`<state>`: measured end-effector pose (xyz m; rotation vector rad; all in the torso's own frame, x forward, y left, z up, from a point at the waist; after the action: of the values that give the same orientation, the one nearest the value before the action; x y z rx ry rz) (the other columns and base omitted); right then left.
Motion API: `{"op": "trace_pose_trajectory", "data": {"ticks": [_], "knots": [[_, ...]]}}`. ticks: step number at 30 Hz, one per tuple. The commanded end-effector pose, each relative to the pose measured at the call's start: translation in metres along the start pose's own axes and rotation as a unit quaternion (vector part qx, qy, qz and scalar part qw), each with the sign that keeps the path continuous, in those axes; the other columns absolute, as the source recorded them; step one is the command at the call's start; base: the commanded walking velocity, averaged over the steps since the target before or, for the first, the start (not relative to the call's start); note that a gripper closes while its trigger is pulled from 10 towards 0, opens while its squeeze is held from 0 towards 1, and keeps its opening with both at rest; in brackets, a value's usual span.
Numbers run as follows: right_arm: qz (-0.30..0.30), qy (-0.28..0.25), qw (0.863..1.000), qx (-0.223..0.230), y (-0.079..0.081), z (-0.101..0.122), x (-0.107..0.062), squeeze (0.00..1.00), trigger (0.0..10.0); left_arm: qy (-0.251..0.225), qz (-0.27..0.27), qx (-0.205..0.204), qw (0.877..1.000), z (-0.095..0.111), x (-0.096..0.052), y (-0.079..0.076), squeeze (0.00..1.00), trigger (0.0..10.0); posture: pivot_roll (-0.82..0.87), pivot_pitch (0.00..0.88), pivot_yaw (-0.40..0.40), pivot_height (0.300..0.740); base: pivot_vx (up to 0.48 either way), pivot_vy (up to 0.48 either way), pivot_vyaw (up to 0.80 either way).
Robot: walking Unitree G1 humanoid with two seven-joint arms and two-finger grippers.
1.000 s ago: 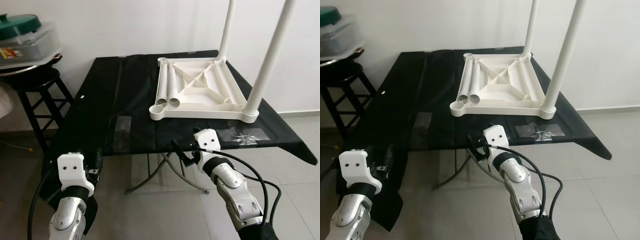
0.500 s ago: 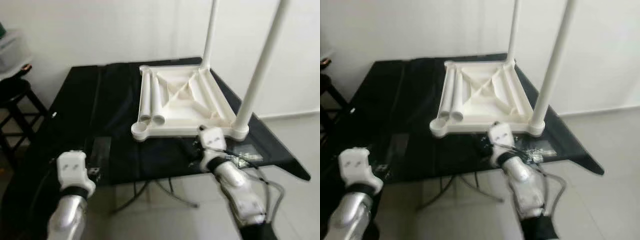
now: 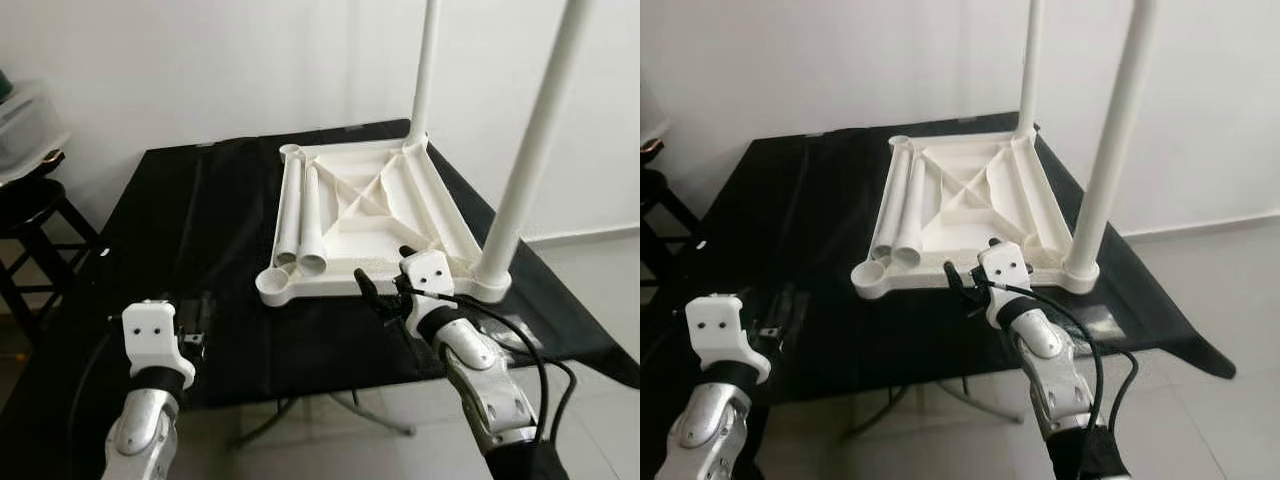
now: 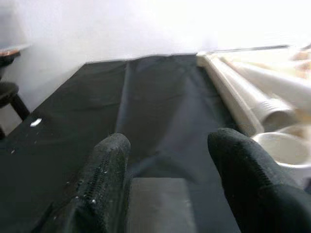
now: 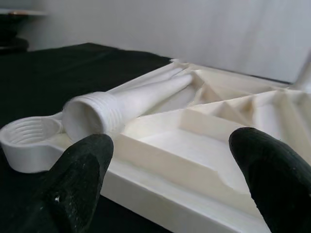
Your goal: Building children table
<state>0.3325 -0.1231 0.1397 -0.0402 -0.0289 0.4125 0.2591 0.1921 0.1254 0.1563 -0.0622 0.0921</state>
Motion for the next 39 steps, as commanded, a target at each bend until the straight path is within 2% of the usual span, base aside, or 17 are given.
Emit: {"op": "trace_pose_trajectory", "data": {"ticks": [1, 8, 19, 22, 24, 25, 27, 28, 30, 32, 35, 36, 37, 38, 39], "knots": [[0.008, 0.001, 1.000, 0.001, 0.003, -0.001, 0.000, 0.00, 10.0, 0.001, 0.002, 0.007, 1.000, 0.000, 0.000, 0.003, 0.00, 10.0, -0.01, 0.038, 0.034, 0.740, 0.255, 0.000, 0.00], [0.011, 0.003, 1.000, 0.003, 0.003, -0.001, 0.001, 0.00, 10.0, 0.001, 0.003, 0.008, 1.000, 0.000, 0.001, 0.003, 0.00, 10.0, -0.01, 0.038, 0.033, 0.740, 0.253, 0.000, 0.00], [0.036, 0.012, 0.999, 0.019, 0.007, -0.004, 0.001, 0.00, 10.0, 0.002, 0.007, 0.007, 1.000, 0.000, 0.001, 0.004, 0.00, 10.0, -0.01, 0.035, 0.032, 0.740, 0.000, 0.000, 0.00], [0.064, 0.022, 0.997, 0.039, 0.010, -0.006, 0.002, 0.00, 10.0, 0.004, 0.006, 0.007, 1.000, 0.000, 0.000, 0.004, 0.00, 10.0, -0.01, 0.033, 0.032, 0.740, 0.000, 0.000, 0.00], [0.117, 0.044, 0.990, 0.056, 0.016, -0.009, 0.003, 0.00, 10.0, 0.005, 0.006, 0.008, 1.000, -0.001, 0.000, 0.004, 0.00, 10.0, -0.01, 0.028, 0.033, 0.740, 0.000, 0.000, 0.00], [0.151, 0.056, 0.986, 0.054, 0.019, -0.010, 0.002, 0.00, 10.0, 0.005, 0.006, 0.008, 1.000, -0.001, 0.000, 0.004, 0.00, 10.0, -0.01, 0.026, 0.035, 0.740, 0.000, 0.000, 0.00], [0.221, 0.088, 0.971, 0.003, 0.021, -0.010, 0.000, 0.00, 10.0, 0.006, 0.005, 0.008, 1.000, -0.002, 0.000, 0.003, 0.00, 10.0, -0.01, 0.022, 0.035, 0.740, 0.000, 0.000, 0.00], [0.221, 0.088, 0.971, 0.003, 0.021, -0.010, 0.000, 0.00, 10.0, 0.006, 0.005, 0.008, 1.000, -0.002, 0.000, 0.003, 0.00, 10.0, -0.01, 0.022, 0.035, 0.740, 0.000, 0.000, 0.00], [0.282, 0.125, 0.950, -0.051, 0.019, -0.010, -0.003, 0.00, 10.0, 0.006, 0.004, 0.010, 1.000, -0.002, -0.001, 0.002, 0.00, 10.0, 0.00, 0.017, 0.034, 0.740, 0.000, 0.000, 0.00], [0.331, 0.168, 0.922, -0.110, 0.012, -0.008, -0.006, 0.00, 10.0, 0.007, 0.002, 0.009, 1.000, -0.003, -0.001, 0.002, 0.00, 10.0, 0.00, 0.016, 0.026, 0.740, 0.000, 0.000, 0.00], [0.331, 0.168, 0.922, -0.110, 0.012, -0.008, -0.006, 0.00, 10.0, 0.007, 0.002, 0.009, 1.000, -0.003, -0.001, 0.002, 0.00, 10.0, 0.00, 0.016, 0.026, 0.740, 0.000, 0.000, 0.00], [0.373, 0.235, 0.876, -0.194, -0.003, -0.003, -0.005, 0.00, 10.0, 0.008, -0.001, 0.006, 1.000, -0.004, -0.003, 0.001, 0.00, 10.0, 0.01, 0.015, 0.018, 0.740, 0.000, 0.000, 0.00], [0.373, 0.235, 0.876, -0.194, -0.003, -0.003, -0.005, 0.00, 10.0, 0.008, -0.001, 0.006, 1.000, -0.004, -0.003, 0.001, 0.00, 10.0, 0.01, 0.015, 0.018, 0.740, 0.000, 0.000, 0.00], [0.380, 0.259, 0.859, -0.224, -0.010, -0.001, -0.004, 0.00, 10.0, 0.008, -0.002, 0.005, 1.000, -0.004, -0.003, 0.000, 0.00, 10.0, 0.01, 0.015, 0.018, 0.740, 0.000, 0.000, 0.00], [0.382, 0.272, 0.850, -0.239, -0.015, 0.001, -0.002, 0.00, 10.0, 0.008, -0.002, 0.004, 1.000, -0.004, -0.004, 0.000, 0.00, 10.0, 0.01, 0.015, 0.018, 0.740, 0.000, 0.000, 0.00]]}}
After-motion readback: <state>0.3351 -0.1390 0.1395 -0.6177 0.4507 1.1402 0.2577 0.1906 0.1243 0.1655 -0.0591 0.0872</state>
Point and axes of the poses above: a point about 5 cm out from each wrist's last joint towards the gripper, its own x axis pointing out of the wrist towards the gripper, its own z axis along the axis of the wrist's last joint, y = z × x, the point moved 2 cm from there along x, pointing out of the wrist towards the gripper, and after that the axes turned 10 degrees about x, right-handed, at the moved point
